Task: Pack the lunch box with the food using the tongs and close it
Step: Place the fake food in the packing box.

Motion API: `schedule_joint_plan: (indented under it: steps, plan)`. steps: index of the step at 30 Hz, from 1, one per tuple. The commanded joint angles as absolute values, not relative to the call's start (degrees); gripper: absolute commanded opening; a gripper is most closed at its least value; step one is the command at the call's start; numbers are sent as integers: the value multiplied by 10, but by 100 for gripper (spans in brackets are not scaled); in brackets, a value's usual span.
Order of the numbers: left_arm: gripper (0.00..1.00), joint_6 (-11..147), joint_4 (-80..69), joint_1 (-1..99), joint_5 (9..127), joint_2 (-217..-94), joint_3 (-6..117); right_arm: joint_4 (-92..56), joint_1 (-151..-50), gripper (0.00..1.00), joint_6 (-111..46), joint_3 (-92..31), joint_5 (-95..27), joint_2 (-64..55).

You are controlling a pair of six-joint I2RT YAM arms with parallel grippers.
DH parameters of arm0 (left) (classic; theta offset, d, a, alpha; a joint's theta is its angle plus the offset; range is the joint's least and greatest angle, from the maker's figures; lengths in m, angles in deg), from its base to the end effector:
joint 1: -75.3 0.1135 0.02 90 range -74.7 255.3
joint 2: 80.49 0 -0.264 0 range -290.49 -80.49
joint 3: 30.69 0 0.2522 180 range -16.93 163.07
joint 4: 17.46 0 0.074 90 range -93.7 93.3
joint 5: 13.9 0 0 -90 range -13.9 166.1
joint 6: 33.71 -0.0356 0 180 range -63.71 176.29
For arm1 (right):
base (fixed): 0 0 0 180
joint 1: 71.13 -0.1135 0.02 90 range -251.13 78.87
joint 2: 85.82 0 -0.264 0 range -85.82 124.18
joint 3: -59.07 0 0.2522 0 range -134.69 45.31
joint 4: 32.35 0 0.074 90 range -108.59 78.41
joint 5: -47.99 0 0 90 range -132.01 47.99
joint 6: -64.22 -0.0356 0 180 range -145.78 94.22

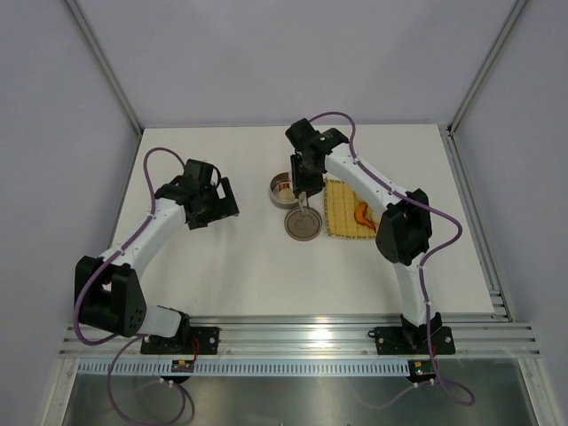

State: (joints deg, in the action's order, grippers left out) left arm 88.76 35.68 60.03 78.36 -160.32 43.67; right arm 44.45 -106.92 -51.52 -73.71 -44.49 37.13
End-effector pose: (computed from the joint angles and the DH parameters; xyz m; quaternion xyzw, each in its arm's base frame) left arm 0.2719 -0.0728 0.2558 -0.1492 0.9509 -0.0921 0.2550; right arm 0.3699 0.2648 0.2773 -0.0815 0.9763 0.0839 0.1823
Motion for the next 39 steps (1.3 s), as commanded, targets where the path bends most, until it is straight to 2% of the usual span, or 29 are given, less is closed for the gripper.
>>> schedule_joint_plan:
  steps: [1, 9, 39]
  plan:
    - [99, 882, 349, 603, 791, -1577, 432, 428, -1042, 39, -521, -735, -444, 320]
    - [99, 881, 348, 606, 791, -1574, 428, 407, -1022, 34, -525, -701, -437, 322]
    - [99, 879, 349, 612, 792, -1568, 420, 419, -1022, 33, -515, -730, -396, 384]
